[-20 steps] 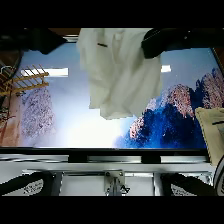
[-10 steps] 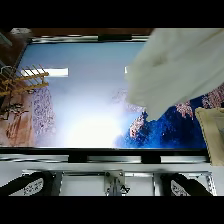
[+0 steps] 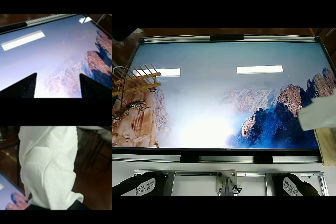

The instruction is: Fold the shirts.

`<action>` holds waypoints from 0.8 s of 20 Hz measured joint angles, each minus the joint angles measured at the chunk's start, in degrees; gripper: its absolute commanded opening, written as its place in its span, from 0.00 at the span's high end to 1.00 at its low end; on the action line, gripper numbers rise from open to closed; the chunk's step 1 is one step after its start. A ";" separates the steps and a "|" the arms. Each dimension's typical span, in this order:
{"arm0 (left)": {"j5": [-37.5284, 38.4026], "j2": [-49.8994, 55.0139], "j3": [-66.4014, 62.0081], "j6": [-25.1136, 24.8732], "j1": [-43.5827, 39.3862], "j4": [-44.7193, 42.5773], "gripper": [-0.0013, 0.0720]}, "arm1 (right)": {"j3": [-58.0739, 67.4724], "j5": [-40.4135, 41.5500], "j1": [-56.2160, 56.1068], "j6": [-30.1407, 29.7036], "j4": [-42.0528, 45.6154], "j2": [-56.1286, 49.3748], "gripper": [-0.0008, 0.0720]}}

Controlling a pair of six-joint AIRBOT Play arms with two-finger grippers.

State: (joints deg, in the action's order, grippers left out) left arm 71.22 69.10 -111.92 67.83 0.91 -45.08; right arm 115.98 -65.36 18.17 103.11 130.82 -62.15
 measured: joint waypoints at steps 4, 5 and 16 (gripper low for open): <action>1.18 0.11 0.22 0.02 0.00 -0.02 0.15 | 0.02 3.06 4.85 7.58 3.89 -0.37 0.88; 1.86 0.15 0.26 0.02 0.00 -0.02 0.15 | 0.00 3.41 6.12 9.38 4.22 -0.66 0.88; 7.98 0.20 0.28 0.68 0.00 0.00 0.15 | 0.00 8.26 16.94 14.34 6.10 -4.22 0.88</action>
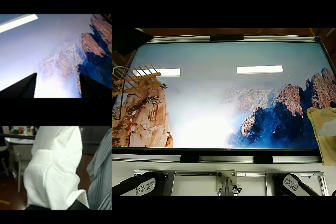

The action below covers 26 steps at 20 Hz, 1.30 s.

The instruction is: Fold the shirts.

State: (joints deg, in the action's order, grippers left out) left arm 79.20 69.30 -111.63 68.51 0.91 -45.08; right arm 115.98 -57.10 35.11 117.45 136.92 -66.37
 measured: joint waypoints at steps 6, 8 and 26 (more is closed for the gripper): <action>1.73 0.00 0.00 1.38 0.00 0.00 0.15 | 0.00 3.72 5.05 -1.57 0.15 -1.81 0.88; 2.25 0.00 0.00 1.51 0.00 0.02 0.15 | 0.00 4.13 6.69 -1.70 0.13 -2.34 0.88; 4.07 0.00 0.00 1.84 0.00 -0.22 0.15 | 0.02 -11.56 14.16 0.31 5.14 0.92 0.29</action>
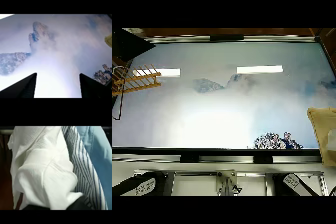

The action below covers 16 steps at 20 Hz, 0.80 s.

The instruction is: Fold the shirts.

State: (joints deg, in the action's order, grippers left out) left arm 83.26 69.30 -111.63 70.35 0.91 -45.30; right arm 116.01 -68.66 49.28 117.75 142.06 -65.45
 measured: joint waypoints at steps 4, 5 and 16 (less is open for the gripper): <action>-0.02 0.07 0.00 -0.04 0.00 -1.49 0.15 | 0.00 -1.16 0.39 -1.25 -7.34 1.25 0.17; -0.04 0.15 0.00 -0.04 0.00 -1.86 0.15 | 0.00 -1.95 0.44 -2.64 -11.28 1.62 0.17; -0.20 6.43 0.00 -0.52 0.00 -2.91 0.15 | -2.71 -30.47 0.57 -21.75 -42.38 2.12 0.28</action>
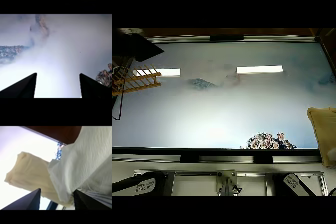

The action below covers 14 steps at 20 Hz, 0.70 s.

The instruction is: Fold the shirts.

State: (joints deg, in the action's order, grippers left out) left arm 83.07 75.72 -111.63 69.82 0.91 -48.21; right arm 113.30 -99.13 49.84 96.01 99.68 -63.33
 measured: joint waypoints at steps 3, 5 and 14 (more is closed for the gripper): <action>0.02 1.66 0.02 0.00 0.00 0.02 0.15 | -0.11 -0.85 -0.59 -2.47 -4.92 0.39 0.16; 0.07 2.12 0.02 0.00 0.00 0.09 0.15 | -0.02 1.70 -0.72 -3.30 -5.25 1.27 0.14; 0.13 2.75 0.02 0.07 0.00 0.20 0.15 | 0.02 21.86 -0.98 -4.90 1.75 8.68 0.14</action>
State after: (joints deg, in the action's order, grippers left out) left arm 83.20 78.48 -111.61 69.89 0.91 -48.01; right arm 113.32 -77.28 48.86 91.11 101.43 -54.65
